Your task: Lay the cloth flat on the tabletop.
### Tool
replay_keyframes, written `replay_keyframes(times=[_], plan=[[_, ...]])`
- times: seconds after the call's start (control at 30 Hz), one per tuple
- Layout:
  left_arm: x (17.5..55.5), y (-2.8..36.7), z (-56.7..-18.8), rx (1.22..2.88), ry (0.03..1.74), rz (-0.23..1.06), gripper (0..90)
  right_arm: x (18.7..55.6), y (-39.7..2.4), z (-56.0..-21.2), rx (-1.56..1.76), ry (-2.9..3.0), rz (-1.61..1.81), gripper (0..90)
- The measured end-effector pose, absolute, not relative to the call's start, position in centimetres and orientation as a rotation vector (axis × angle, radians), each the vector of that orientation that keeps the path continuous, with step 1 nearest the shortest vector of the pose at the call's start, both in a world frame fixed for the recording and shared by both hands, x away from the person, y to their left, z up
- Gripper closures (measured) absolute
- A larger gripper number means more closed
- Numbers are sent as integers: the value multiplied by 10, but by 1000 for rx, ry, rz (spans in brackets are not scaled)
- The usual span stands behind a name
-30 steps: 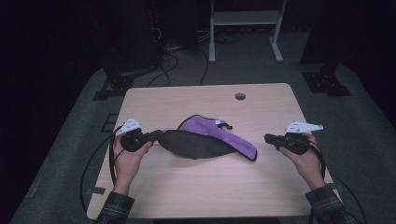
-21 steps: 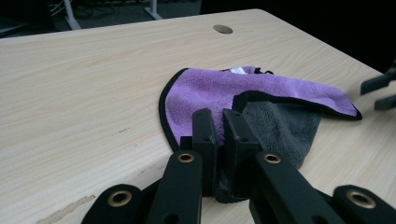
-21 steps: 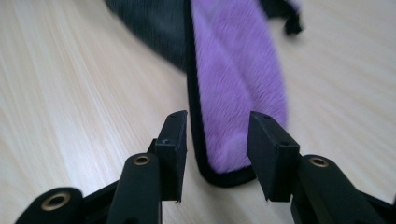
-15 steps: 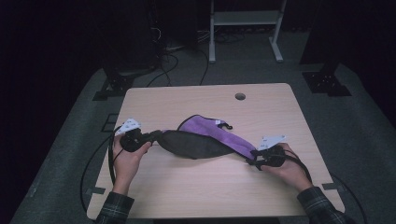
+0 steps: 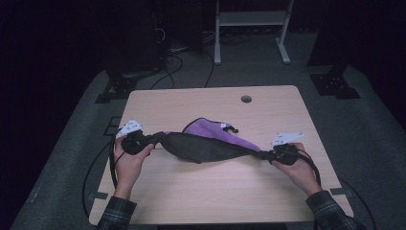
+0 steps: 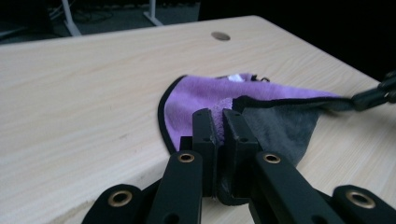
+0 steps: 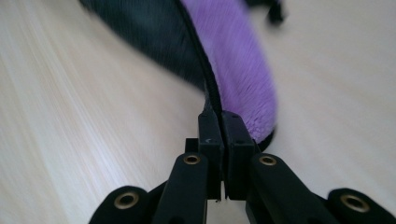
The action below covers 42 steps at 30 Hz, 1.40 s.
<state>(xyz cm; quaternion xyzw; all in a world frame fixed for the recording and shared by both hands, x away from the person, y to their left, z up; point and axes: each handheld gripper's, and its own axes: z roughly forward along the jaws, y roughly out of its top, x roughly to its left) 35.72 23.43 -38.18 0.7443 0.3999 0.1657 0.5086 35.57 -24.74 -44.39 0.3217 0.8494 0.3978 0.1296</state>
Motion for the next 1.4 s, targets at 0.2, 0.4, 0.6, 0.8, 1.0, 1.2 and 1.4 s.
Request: replay_keyframes(times=[0.2, 0.4, 0.6, 0.8, 1.0, 1.2, 1.4], plan=[[354, 235, -356, 1738, 920, 445, 844, 350, -269, -391, 921, 2247, 1299, 871], [344, 238, -320, 1658, 852, 494, 845, 339, -278, -348, 858, 2113, 1369, 872], [331, 237, -291, 1602, 782, 533, 845, 318, -287, -306, 785, 1968, 1459, 872], [327, 235, -279, 1583, 749, 543, 846, 304, -292, -281, 743, 1884, 1496, 872], [340, 232, -277, 1586, 759, 551, 846, 316, -292, -277, 757, 1877, 1468, 872], [372, 230, -277, 1580, 781, 549, 847, 339, -291, -274, 785, 1875, 1439, 872], [406, 230, -264, 1546, 786, 584, 848, 387, -284, -262, 834, 1854, 1386, 873]])
